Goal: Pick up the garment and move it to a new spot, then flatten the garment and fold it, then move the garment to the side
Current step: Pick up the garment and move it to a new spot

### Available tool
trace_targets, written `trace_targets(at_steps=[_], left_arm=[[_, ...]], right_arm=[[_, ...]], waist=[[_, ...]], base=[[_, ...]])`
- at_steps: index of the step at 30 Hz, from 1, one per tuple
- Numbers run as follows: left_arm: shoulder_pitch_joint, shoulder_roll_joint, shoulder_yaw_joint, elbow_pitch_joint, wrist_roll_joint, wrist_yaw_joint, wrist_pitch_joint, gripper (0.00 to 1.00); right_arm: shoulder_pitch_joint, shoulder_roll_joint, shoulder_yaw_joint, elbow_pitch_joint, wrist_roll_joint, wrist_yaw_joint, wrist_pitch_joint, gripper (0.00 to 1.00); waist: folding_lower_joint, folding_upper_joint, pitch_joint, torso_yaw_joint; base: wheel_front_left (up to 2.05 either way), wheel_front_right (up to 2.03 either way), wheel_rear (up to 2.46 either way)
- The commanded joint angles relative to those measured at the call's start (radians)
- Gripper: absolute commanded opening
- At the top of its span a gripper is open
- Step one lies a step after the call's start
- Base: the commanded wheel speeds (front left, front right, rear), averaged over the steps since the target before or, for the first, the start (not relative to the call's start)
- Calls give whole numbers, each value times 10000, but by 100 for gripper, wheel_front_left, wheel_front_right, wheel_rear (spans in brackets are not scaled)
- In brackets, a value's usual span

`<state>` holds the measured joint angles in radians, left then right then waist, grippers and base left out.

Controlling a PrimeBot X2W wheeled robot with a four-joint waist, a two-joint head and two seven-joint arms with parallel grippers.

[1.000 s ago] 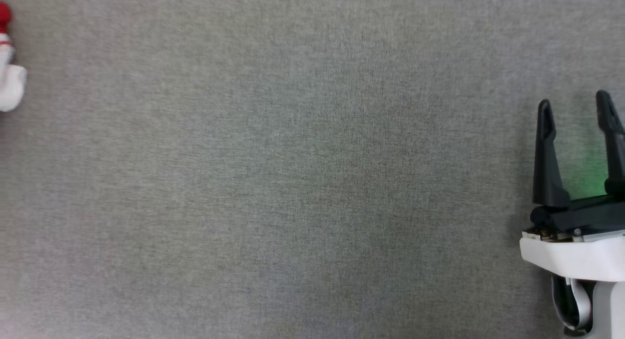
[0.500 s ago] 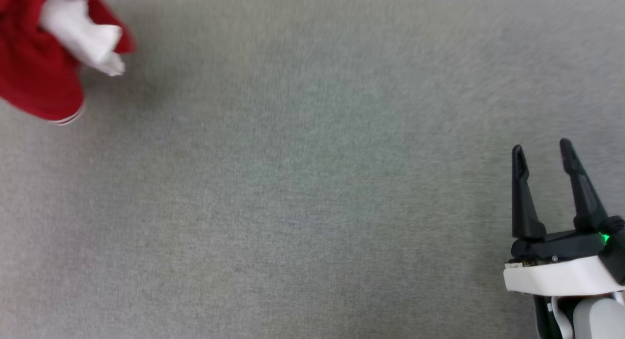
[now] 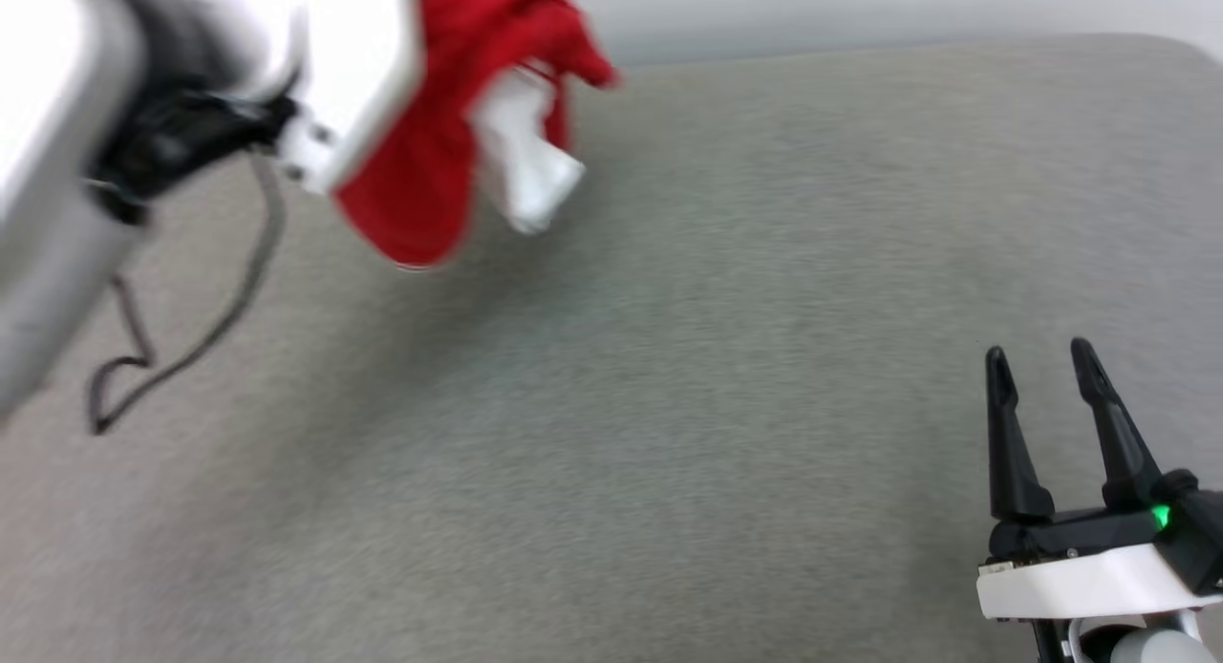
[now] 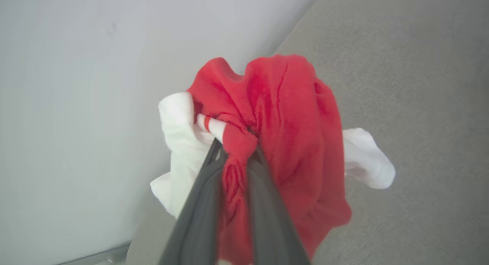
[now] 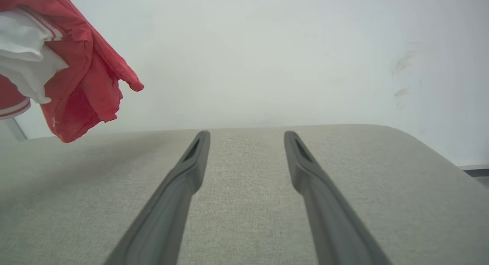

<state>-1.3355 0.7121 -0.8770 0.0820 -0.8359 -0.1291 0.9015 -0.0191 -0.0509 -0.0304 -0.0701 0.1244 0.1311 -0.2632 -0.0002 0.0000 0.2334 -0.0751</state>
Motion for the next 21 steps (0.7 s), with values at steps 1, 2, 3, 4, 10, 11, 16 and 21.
trace_targets(at_steps=[1, 2, 3, 4, 10, 11, 16, 21], left_arm=[[-194, -174, -219, -33, -50, 14, -133, 0], [-260, -328, -457, -39, -124, 14, -214, 0], [-302, -506, -664, -46, -175, 14, -284, 0], [-350, -658, -902, -61, -232, 14, -347, 0], [-216, -1462, -2327, -25, -496, 14, -738, 0], [-135, -1572, -2593, 31, -547, 14, -810, 0], [357, -1993, -3683, 368, -800, 14, -1187, 0], [1345, -2341, -4023, 668, -695, 14, -1143, 0]], right_arm=[[98, 15, -4, 13, 65, -7, -23, 100], [139, 16, -17, 8, 70, -7, -23, 100], [187, 15, -30, 11, 81, -7, -23, 100], [216, 16, -40, 7, 111, -7, -23, 100], [125, 18, -47, -35, 257, -7, -23, 100], [74, 18, -44, -43, 279, -7, -23, 100], [-168, 15, 12, -43, 457, -7, -23, 100], [-445, 16, 69, -25, 524, -7, -23, 100]], waist=[[2, 0, -292, -670], [2, 0, -298, -828], [2, 0, -284, -970], [2, 0, -245, -1101], [2, 0, 255, -1621], [2, 0, 368, -1675], [2, 0, 969, -1855], [2, 0, 1493, -1908]], base=[[0, 0, 0], [0, 0, 0], [0, 0, 0], [0, 0, 0], [0, 0, 0], [0, 0, 0], [0, 0, 0], [0, 0, 0]])
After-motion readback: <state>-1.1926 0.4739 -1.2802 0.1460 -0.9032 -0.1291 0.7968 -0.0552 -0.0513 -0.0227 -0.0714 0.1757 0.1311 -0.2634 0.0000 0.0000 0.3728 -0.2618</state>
